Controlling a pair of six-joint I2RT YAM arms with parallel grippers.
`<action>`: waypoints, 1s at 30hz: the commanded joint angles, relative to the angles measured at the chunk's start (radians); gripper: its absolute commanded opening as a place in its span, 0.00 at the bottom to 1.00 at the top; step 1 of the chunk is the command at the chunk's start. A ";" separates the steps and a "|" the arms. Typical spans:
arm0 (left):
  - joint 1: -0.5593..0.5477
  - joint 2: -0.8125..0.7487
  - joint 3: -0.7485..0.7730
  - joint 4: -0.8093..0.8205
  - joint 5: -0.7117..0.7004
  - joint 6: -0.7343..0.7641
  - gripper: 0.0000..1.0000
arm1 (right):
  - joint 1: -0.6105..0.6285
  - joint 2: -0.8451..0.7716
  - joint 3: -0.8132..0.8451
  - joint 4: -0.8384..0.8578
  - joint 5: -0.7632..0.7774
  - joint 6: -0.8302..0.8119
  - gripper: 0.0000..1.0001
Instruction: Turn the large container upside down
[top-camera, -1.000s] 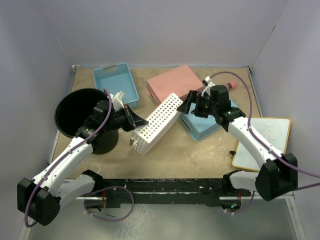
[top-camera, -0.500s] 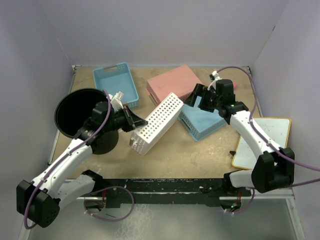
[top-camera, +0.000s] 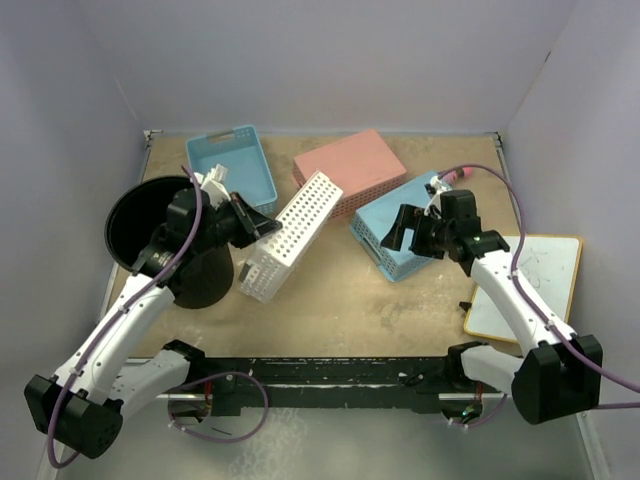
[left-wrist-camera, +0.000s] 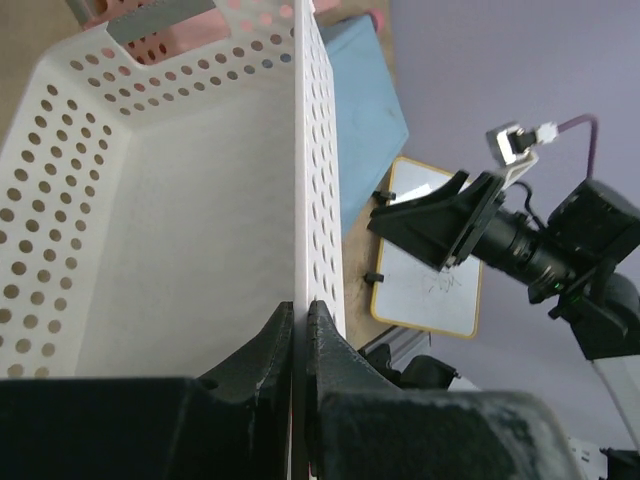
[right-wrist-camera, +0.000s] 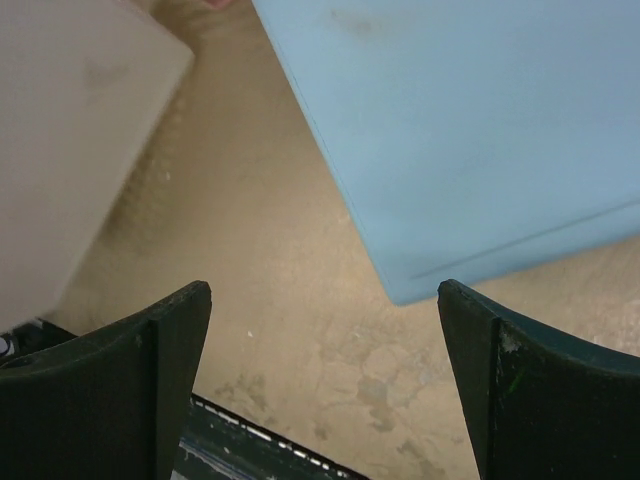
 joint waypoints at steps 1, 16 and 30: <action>0.009 0.022 0.152 -0.009 -0.070 0.074 0.00 | 0.007 -0.087 -0.024 -0.080 0.009 -0.001 0.97; 0.010 0.085 0.181 0.148 -0.054 0.035 0.00 | 0.007 0.024 -0.118 0.078 0.093 0.091 0.98; 0.009 0.055 0.253 0.072 -0.070 0.080 0.00 | -0.032 0.423 0.171 0.389 0.206 0.224 1.00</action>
